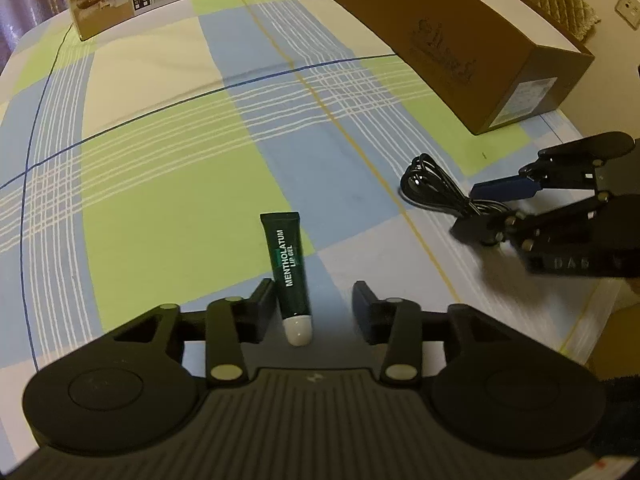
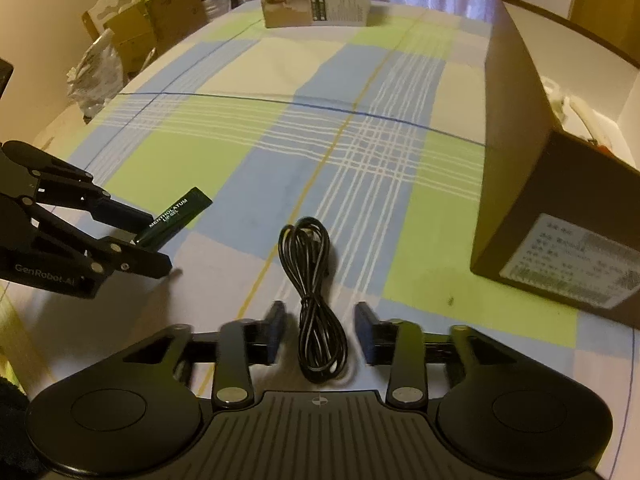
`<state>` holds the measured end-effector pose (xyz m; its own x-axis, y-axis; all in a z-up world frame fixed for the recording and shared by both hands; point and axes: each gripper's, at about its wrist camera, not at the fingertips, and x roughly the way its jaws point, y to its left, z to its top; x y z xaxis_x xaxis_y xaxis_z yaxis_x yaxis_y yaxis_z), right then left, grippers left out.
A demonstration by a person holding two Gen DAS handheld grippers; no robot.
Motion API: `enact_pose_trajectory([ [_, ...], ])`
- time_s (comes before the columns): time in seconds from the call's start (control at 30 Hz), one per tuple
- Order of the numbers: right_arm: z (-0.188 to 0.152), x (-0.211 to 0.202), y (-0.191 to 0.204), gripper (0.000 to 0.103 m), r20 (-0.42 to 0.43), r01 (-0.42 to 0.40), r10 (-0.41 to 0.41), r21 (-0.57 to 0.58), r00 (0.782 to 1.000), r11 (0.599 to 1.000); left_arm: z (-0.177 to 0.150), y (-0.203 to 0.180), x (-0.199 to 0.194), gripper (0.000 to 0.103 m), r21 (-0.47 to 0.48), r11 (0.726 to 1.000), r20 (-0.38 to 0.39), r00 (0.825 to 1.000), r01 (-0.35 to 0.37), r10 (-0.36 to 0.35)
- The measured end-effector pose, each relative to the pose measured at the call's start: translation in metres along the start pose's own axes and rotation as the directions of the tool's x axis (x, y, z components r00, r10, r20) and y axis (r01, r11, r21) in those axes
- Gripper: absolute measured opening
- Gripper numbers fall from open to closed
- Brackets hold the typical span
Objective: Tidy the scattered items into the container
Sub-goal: 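Carry the lip gel tube and black cable with both tools over the box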
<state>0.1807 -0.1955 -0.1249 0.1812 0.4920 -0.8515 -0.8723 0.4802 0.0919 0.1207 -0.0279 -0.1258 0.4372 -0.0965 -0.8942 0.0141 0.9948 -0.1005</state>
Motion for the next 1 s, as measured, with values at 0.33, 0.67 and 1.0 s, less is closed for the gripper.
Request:
enact_pose_trajectory([
  [0.33, 0.006, 0.014, 0.010, 0.021, 0.043, 0.032, -0.028, -0.103, 0.999, 0.994, -0.003, -0.014, 0.001, 0.025, 0.011, 0.995, 0.034, 0.995, -0.094, 0.094],
  [0.67, -0.003, 0.001, 0.001, 0.019, 0.018, -0.004, 0.006, -0.077, 1.000, 0.997, -0.002, -0.014, -0.003, 0.012, -0.041, 0.997, 0.020, 0.998, -0.062, 0.063],
  [1.0, -0.016, -0.033, -0.032, 0.019, 0.051, -0.028, 0.025, 0.073, 0.998, 0.997, 0.004, -0.026, -0.024, 0.012, -0.021, 0.998, 0.056, 0.997, -0.055, 0.057],
])
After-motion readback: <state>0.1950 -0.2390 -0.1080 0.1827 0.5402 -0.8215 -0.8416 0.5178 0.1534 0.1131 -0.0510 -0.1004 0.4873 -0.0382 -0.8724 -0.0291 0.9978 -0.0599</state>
